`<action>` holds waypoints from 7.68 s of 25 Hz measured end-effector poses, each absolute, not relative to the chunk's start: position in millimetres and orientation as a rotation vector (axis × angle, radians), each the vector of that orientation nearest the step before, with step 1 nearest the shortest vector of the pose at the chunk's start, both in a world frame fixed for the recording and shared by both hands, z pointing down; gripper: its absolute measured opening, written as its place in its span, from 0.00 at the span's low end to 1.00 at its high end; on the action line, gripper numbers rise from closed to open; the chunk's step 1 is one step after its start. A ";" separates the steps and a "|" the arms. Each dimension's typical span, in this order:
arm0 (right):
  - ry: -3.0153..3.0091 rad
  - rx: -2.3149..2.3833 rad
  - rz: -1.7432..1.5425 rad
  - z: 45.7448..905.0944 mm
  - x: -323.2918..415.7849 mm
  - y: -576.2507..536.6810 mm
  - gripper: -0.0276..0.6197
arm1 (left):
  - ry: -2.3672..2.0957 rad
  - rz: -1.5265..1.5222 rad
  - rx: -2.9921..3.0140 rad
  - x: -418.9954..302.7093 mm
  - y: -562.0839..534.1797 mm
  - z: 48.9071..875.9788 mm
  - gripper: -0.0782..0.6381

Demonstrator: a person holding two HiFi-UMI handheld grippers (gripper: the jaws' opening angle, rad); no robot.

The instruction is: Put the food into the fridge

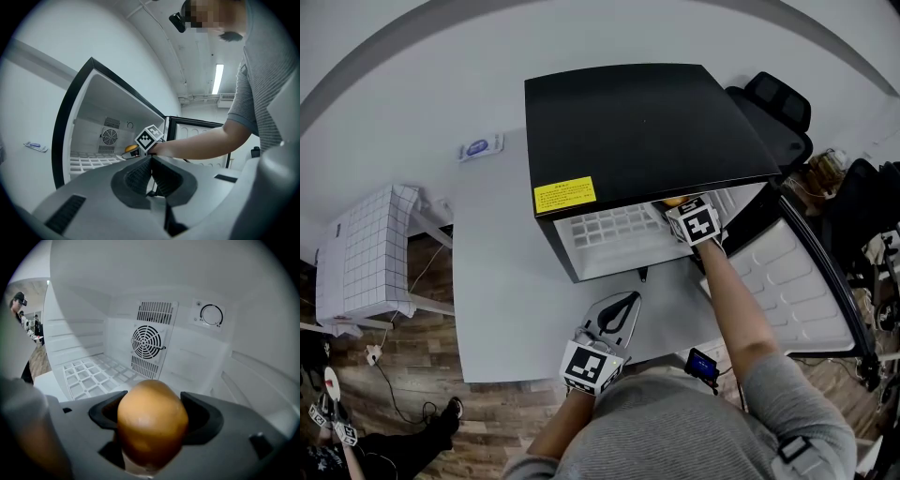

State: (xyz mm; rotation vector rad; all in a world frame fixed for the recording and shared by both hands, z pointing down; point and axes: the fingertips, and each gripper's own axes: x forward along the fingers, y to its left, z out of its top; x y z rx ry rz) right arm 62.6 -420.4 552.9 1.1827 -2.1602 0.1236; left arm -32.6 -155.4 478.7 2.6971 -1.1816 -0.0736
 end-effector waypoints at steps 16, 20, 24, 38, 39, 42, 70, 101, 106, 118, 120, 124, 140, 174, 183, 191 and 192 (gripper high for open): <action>-2.145 1.156 0.052 540.3 54.4 -418.5 0.57 | -1.165 -0.079 2.705 -30.4 -155.2 477.9 0.12; -2.158 1.156 0.034 533.2 51.9 -418.9 0.57 | -1.159 -0.078 2.715 -28.6 -155.3 474.3 0.12; -2.174 1.162 0.024 527.1 51.7 -417.7 0.57 | -1.163 -0.081 2.710 -29.9 -155.2 476.4 0.12; -2.248 1.194 -0.055 500.5 47.8 -402.4 0.57 | -1.140 -0.062 2.714 -25.4 -149.3 479.8 0.12; -2.251 1.194 -0.059 499.5 48.0 -400.7 0.57 | -1.137 -0.061 2.716 -24.5 -148.7 479.9 0.12; -2.271 1.201 -0.068 494.2 47.8 -394.1 0.57 | -1.131 -0.056 2.722 -23.3 -147.4 479.8 0.12; -2.421 1.300 -0.167 458.8 48.8 -345.7 0.57 | -1.095 -0.038 2.739 -19.8 -145.3 477.4 0.12; -2.467 1.369 -0.280 425.2 50.6 -298.9 0.08 | -1.086 -0.060 2.767 -13.0 -137.8 472.2 0.12; -2.463 1.368 -0.261 430.6 50.4 -291.7 0.06 | -1.084 -0.056 2.768 -12.2 -138.2 473.1 0.12; -2.540 1.373 -0.242 417.3 49.8 -259.9 0.06 | -1.100 -0.047 2.775 -17.9 -142.2 469.8 0.12; -2.553 1.378 -0.231 416.2 50.9 -254.4 0.06 | -1.103 -0.047 2.779 -18.3 -142.8 468.8 0.12; -2.597 1.394 -0.211 414.6 52.5 -239.8 0.06 | -1.111 -0.049 2.785 -19.4 -143.7 467.3 0.12; -2.754 1.379 -0.163 411.9 52.8 -183.0 0.06 | -1.105 -0.039 2.816 -12.2 -144.6 458.9 0.12; -2.896 1.310 0.030 416.4 46.8 -156.3 0.06 | -1.096 -0.038 2.825 -7.4 -137.1 455.7 0.12; -2.893 1.290 0.022 416.3 43.0 -154.7 0.06 | -1.103 -0.038 2.824 -9.2 -135.0 456.1 0.12; -2.888 1.279 0.029 418.6 43.4 -152.9 0.06 | -1.102 -0.037 2.825 -8.0 -132.4 456.7 0.12; -2.887 1.279 0.031 418.8 43.6 -152.8 0.06 | -1.104 -0.036 2.823 -8.2 -132.0 457.1 0.12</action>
